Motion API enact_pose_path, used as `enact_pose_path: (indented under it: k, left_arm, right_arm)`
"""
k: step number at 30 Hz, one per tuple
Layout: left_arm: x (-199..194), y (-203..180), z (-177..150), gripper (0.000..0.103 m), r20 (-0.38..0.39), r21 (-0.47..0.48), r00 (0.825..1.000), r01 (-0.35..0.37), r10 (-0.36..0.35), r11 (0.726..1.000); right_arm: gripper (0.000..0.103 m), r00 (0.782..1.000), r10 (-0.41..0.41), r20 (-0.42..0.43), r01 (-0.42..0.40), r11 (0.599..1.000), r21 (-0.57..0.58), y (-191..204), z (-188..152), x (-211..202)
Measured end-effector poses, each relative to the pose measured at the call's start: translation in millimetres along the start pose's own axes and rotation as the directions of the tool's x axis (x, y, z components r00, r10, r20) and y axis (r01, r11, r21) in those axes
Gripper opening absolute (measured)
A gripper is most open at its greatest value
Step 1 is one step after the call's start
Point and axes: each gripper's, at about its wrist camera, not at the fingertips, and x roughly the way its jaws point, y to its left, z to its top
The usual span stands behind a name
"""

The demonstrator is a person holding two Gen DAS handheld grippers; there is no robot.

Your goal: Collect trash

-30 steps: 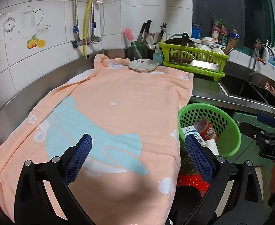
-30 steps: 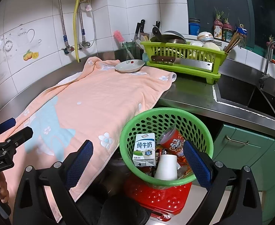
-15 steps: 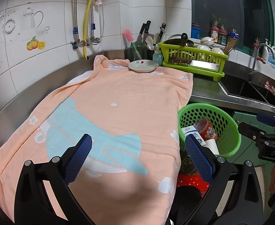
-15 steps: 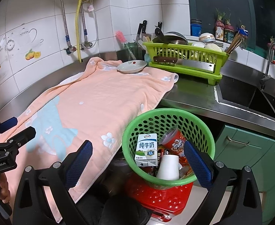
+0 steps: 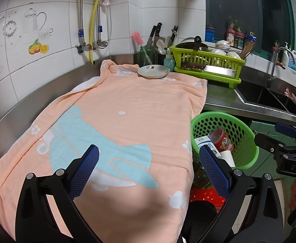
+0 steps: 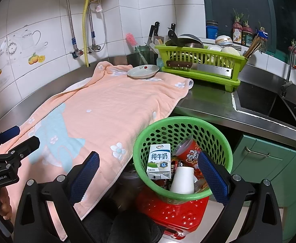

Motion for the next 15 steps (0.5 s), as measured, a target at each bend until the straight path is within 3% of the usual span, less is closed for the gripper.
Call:
enact_pose_path:
  k: [15]
  left_arm:
    - [-0.5, -2.4, -0.9, 0.098, -0.002, 0.003, 1.0, -0.001, 0.001, 1.0]
  right_arm:
    - [0.094, 1.0, 0.001, -0.001, -0.001, 1.0, 0.001, 0.2, 0.1, 0.7]
